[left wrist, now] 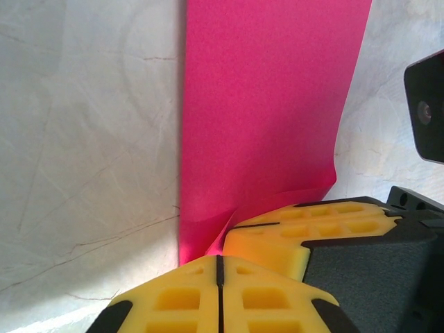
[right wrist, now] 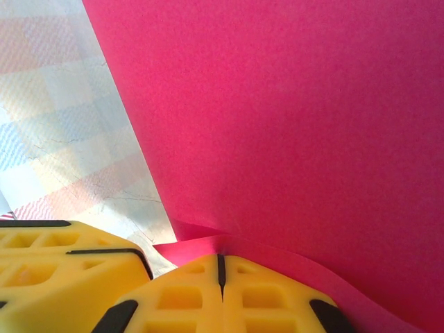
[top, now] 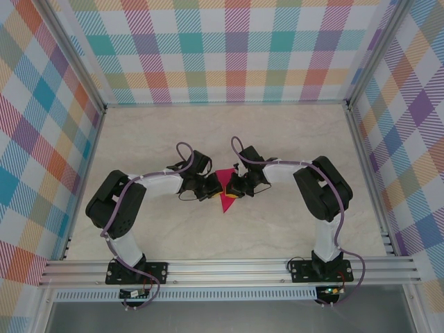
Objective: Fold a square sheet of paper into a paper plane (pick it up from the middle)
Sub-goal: Third fold the triangle at the center of the table.
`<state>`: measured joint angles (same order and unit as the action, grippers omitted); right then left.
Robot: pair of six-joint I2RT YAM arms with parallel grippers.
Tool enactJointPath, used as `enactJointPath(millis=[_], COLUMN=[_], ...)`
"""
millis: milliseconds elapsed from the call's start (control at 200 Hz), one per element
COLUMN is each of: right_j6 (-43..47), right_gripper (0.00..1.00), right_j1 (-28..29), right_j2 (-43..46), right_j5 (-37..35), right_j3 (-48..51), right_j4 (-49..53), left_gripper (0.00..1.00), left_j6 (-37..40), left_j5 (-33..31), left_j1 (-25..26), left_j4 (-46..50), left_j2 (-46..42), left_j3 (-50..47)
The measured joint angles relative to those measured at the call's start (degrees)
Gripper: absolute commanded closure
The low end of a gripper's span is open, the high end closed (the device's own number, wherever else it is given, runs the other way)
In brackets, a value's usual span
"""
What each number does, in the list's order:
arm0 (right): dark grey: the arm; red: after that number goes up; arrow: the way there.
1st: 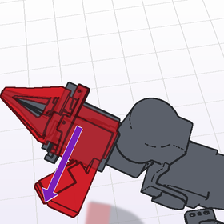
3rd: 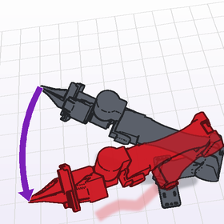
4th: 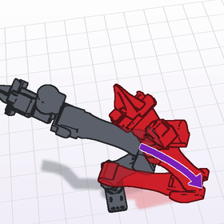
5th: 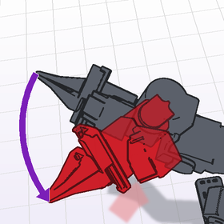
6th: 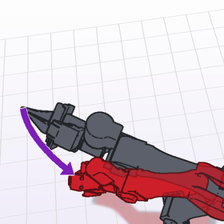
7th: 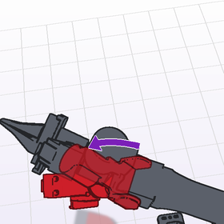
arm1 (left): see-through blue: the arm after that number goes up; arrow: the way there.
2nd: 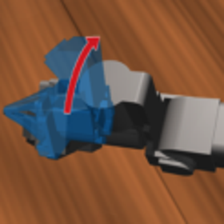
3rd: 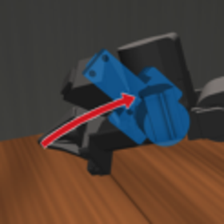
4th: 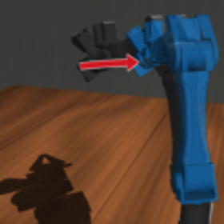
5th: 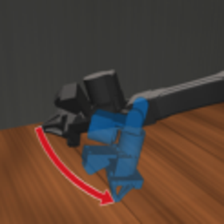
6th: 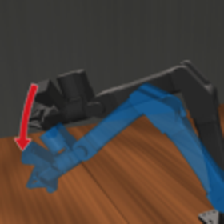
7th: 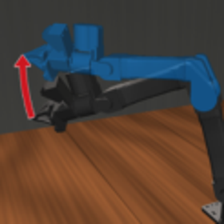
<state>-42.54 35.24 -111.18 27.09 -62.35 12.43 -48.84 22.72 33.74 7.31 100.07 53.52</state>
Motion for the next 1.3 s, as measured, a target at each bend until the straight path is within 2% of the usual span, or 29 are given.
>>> enactJointPath(millis=[1300], right_j6=[0.0], right_gripper=[0.98], right_j1=[0.0], right_j2=[0.0], right_j5=[0.0], right_j3=[0.0], right_j4=[0.0], left_gripper=[0.94], left_j6=[0.2], left_j5=[-1.0], left_j1=[0.0], left_j4=[-2.9], left_j2=[3.3], left_j3=[0.0])
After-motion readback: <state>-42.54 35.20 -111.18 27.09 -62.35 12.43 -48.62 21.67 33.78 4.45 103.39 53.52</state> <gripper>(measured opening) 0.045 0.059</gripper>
